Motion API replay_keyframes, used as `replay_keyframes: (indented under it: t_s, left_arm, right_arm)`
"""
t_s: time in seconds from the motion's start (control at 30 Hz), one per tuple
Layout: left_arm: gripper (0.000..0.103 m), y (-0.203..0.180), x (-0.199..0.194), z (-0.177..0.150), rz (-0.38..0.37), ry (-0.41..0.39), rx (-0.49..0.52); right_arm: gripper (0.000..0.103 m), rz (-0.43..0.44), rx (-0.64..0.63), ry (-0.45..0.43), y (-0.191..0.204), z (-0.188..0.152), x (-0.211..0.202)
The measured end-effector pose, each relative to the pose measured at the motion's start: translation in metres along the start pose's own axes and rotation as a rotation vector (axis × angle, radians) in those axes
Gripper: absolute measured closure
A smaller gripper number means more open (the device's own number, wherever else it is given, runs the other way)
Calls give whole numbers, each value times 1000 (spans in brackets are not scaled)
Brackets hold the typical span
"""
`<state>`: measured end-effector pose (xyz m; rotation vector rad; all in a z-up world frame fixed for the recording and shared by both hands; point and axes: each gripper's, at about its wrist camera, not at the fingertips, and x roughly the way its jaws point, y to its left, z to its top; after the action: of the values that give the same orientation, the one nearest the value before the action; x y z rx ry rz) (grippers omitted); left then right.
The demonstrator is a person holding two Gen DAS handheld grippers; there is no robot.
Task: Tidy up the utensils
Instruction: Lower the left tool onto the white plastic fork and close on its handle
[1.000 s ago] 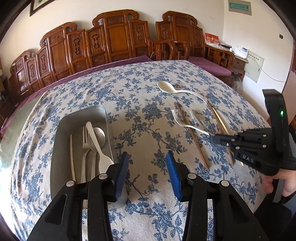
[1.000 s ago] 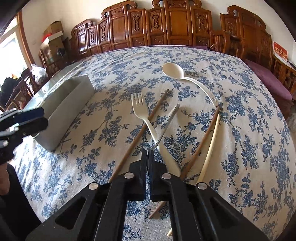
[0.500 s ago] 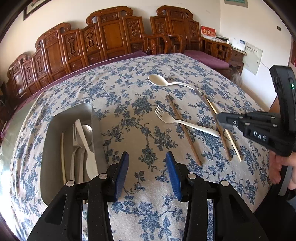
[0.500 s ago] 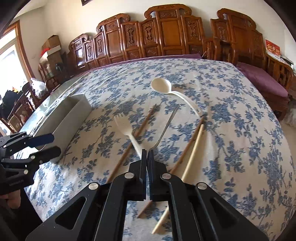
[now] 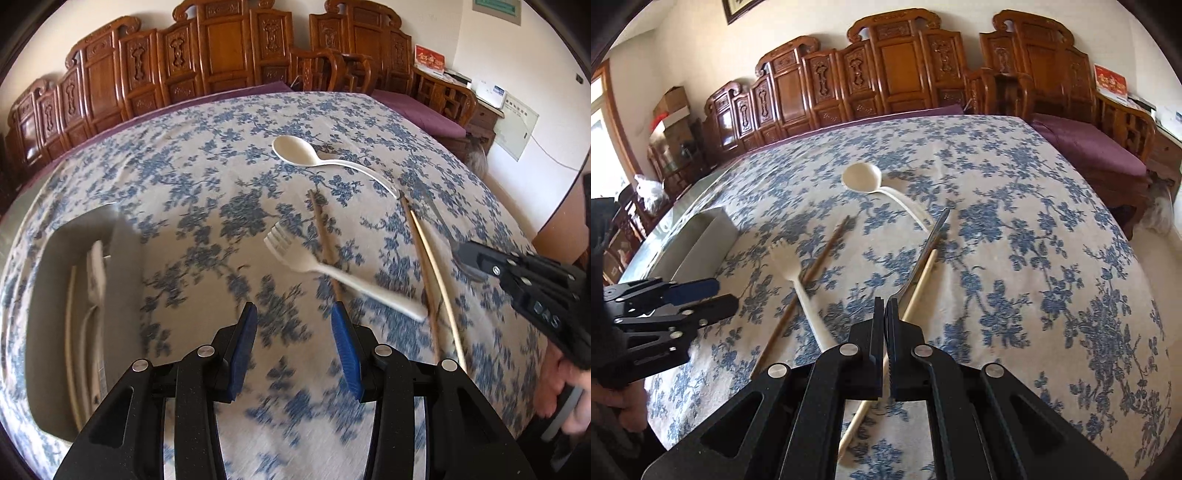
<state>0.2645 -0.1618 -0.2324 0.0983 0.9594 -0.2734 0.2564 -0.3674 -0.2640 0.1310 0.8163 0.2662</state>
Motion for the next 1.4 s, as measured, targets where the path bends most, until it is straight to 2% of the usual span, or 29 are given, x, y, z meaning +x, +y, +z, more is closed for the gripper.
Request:
replay_keyframes:
  t_s: [0.23,0.43,0.63,0.67,0.8,0.9,1.03,1.33,1.4]
  left_arm:
    - [63,-14,31,21,-45,52,-65]
    - [63,-28,51,25,-8,90,-59]
    - [63,-33,58,29,-14,101,-68]
    - [64,-32,59,29,-17,103,-71]
    - [86,-28,56,29,-27,102,-84]
    - [97,-24,51,29,-26,88,-85]
    - [103,-21,48,28,-15,88,-66]
    - [103,-14,40,27,-7,80,-80]
    - [93,-18,39,27,-12,80,-67]
  right_arm:
    - [100,13,51,-16,-12,4,-3]
    - [100,30,73,-19,-16,4,-3]
    - [100,37,73,-18,-14,4,-1]
    - [100,39,71,-17,-14,4,-1]
    - [100,38,67,-15,-13,4,-1]
    - [100,40,62,-15,-11,4,-1]
    - [100,42,49,-10,-7,4,0]
    - [100,46,27,-9,0,3,0]
    - [100,47,31,-12,0,4,0]
